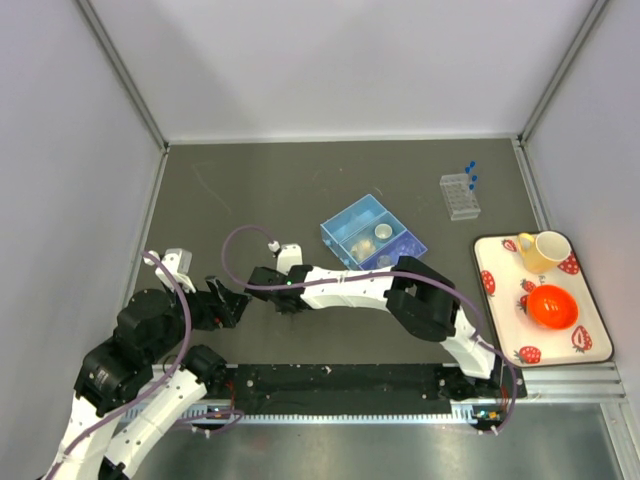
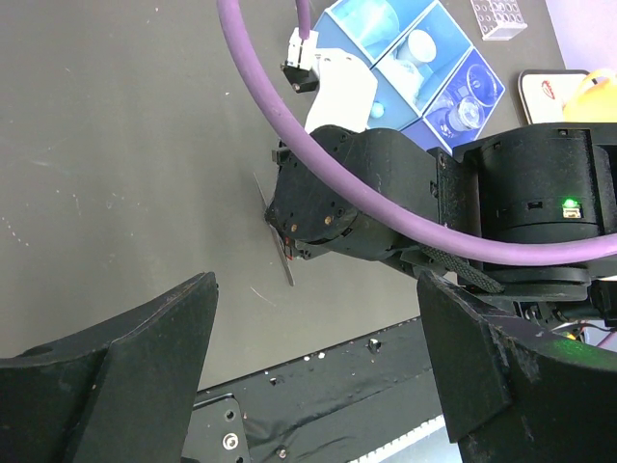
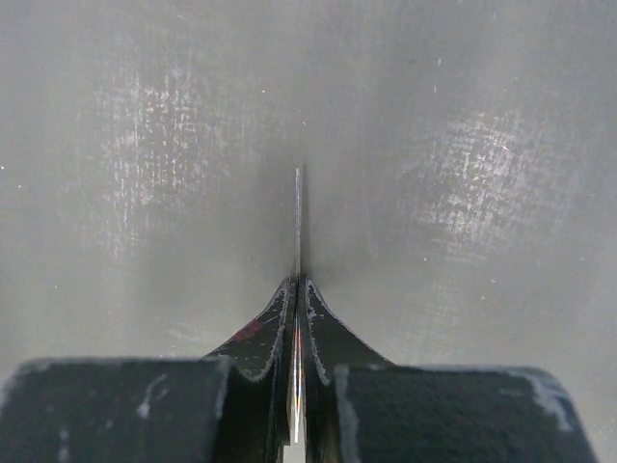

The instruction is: Organize the chemistry lab equipment

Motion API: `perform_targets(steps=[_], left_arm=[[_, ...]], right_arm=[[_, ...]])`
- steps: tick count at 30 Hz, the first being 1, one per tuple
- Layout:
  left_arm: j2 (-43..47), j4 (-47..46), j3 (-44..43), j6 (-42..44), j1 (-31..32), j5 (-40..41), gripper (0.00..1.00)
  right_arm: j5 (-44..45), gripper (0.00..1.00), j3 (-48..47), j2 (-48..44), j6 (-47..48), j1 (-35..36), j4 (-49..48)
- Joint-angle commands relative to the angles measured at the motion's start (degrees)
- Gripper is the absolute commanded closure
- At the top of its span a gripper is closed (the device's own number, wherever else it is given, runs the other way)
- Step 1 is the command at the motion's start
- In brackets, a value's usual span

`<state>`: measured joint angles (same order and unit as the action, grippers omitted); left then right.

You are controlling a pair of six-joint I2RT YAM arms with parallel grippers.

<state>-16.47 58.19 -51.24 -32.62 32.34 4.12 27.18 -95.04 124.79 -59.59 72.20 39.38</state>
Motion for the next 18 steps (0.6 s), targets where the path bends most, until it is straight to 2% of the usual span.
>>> perform_targets(steps=[1, 10, 18], left_arm=[[0.3, -1.3, -1.3, 0.5, -0.1, 0.1, 0.1], [-1.2, -1.8, -2.8, 1.1, -0.1, 0.1, 0.1], [-2.3, -2.8, -2.6, 0.8, -0.1, -0.6, 0.1]], right_arm=[[1.3, 1.0, -0.9, 0.6, 0.5, -0.2, -0.2], [5.3, 1.0, 3.4, -9.6, 6.8, 0.0, 0.4], [9.6, 1.0, 7.1, -25.2, 15.0, -1.3, 0.4]])
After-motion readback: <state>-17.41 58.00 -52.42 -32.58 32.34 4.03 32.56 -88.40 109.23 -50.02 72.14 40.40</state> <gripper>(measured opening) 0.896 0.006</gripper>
